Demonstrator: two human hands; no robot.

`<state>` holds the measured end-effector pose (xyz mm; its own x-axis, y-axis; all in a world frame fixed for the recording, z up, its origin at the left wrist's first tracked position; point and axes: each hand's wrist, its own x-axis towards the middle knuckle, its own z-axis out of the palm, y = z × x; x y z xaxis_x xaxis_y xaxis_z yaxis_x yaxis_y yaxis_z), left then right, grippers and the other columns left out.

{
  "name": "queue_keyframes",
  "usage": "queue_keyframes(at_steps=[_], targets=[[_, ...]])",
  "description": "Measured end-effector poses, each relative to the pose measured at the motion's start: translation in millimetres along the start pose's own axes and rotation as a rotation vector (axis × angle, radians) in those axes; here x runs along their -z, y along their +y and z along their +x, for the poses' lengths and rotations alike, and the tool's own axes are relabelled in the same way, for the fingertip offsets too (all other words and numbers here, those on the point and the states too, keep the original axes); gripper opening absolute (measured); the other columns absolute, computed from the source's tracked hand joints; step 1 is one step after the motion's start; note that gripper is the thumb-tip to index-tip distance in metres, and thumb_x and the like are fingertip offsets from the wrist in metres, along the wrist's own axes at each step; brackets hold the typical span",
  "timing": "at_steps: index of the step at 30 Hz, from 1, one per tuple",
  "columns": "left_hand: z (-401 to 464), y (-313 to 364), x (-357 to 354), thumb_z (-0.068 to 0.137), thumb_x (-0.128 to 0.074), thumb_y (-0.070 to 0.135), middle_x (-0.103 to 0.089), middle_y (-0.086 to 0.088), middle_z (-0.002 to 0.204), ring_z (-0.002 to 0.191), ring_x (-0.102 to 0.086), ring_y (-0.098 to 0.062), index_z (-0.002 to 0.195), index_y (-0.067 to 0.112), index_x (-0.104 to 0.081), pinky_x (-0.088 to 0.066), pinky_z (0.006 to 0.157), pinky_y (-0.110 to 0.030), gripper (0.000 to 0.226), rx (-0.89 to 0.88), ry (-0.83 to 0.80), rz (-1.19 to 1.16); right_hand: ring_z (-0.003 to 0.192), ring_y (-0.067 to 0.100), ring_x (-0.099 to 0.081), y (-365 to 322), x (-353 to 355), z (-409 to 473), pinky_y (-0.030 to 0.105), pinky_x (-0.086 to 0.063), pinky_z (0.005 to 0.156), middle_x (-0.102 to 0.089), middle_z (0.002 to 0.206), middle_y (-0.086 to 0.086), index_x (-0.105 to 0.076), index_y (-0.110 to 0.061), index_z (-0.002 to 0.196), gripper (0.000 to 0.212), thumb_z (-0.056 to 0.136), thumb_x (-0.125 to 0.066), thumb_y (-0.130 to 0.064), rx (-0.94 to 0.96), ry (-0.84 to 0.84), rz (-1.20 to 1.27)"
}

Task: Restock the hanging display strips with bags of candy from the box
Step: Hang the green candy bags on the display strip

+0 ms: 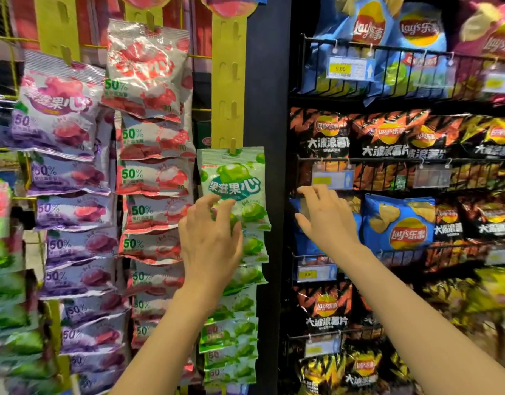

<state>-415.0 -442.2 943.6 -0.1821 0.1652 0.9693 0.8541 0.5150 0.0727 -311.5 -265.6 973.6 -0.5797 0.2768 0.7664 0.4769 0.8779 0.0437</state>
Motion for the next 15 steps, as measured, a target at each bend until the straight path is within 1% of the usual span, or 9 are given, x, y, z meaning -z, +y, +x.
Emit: queue_keyframes(at_steps=[3,5,6,8,9,10,12,13,15], targets=[[-8,16,-6,0.074,-0.063,0.017,-0.06,-0.011,0.092,0.078,-0.059,-0.032,0.094,0.01,-0.064,-0.045,0.062,-0.037,0.021,-0.085,-0.059,0.023,0.103,0.033,-0.053,8,-7,-20,0.04,-0.042,0.079,-0.055,0.116,0.011,-0.049,-0.01,0.129,0.046,0.088,-0.06,-0.027,-0.027,-0.075,0.003],[-17,30,-13,0.074,-0.053,0.023,-0.061,-0.008,0.089,0.074,-0.059,-0.029,0.092,0.014,-0.062,-0.043,0.061,-0.036,0.022,-0.136,-0.12,0.032,0.099,0.032,-0.055,17,-11,-35,0.04,-0.044,0.078,-0.056,0.109,0.011,-0.052,-0.01,0.124,0.043,0.086,-0.063,-0.028,-0.026,-0.142,-0.021],[-23,38,-17,0.075,-0.052,0.026,-0.061,-0.006,0.088,0.073,-0.059,-0.028,0.094,0.015,-0.061,-0.041,0.061,-0.036,0.024,-0.164,-0.157,0.028,0.094,0.032,-0.057,23,-14,-43,0.038,-0.044,0.073,-0.058,0.103,0.011,-0.055,-0.009,0.118,0.041,0.083,-0.068,-0.027,-0.028,-0.165,-0.034],[-34,56,-26,0.073,-0.062,0.028,-0.061,-0.005,0.085,0.071,-0.06,-0.026,0.099,0.014,-0.062,-0.043,0.06,-0.035,0.029,-0.21,-0.268,0.016,0.082,0.03,-0.061,38,-17,-61,0.033,-0.041,0.058,-0.061,0.091,0.009,-0.061,-0.009,0.107,0.041,0.074,-0.077,-0.027,-0.035,-0.177,-0.082],[-40,65,-32,0.071,-0.07,0.028,-0.061,-0.005,0.083,0.07,-0.061,-0.026,0.101,0.013,-0.064,-0.045,0.058,-0.034,0.035,-0.219,-0.328,0.027,0.081,0.029,-0.061,46,-17,-70,0.032,-0.041,0.056,-0.062,0.092,0.008,-0.062,-0.01,0.108,0.042,0.074,-0.077,-0.029,-0.037,-0.18,-0.116],[-46,74,-38,0.067,-0.075,0.028,-0.061,-0.005,0.081,0.068,-0.061,-0.027,0.103,0.012,-0.064,-0.046,0.056,-0.034,0.04,-0.223,-0.38,0.047,0.086,0.028,-0.061,55,-16,-80,0.033,-0.043,0.06,-0.061,0.098,0.007,-0.059,-0.012,0.113,0.042,0.079,-0.073,-0.032,-0.041,-0.198,-0.137],[-59,97,-49,0.064,-0.079,0.028,-0.06,-0.005,0.078,0.065,-0.06,-0.026,0.1,0.012,-0.064,-0.045,0.055,-0.034,0.042,-0.219,-0.495,0.065,0.103,0.027,-0.056,76,-16,-102,0.034,-0.044,0.074,-0.056,0.114,0.006,-0.048,-0.013,0.127,0.043,0.091,-0.057,-0.034,-0.065,-0.268,-0.137],[-66,110,-53,0.066,-0.078,0.029,-0.06,-0.004,0.078,0.066,-0.06,-0.026,0.099,0.012,-0.063,-0.044,0.055,-0.034,0.04,-0.222,-0.553,0.067,0.109,0.027,-0.053,88,-16,-113,0.034,-0.044,0.079,-0.054,0.12,0.006,-0.044,-0.014,0.132,0.044,0.094,-0.051,-0.035,-0.081,-0.283,-0.132],[-80,137,-63,0.076,-0.071,0.031,-0.061,-0.005,0.087,0.076,-0.061,-0.027,0.104,0.013,-0.061,-0.045,0.062,-0.036,0.035,-0.237,-0.677,0.04,0.111,0.027,-0.053,111,-11,-136,0.035,-0.045,0.082,-0.054,0.123,0.006,-0.042,-0.014,0.135,0.044,0.095,-0.049,-0.033,-0.116,-0.306,-0.126]])
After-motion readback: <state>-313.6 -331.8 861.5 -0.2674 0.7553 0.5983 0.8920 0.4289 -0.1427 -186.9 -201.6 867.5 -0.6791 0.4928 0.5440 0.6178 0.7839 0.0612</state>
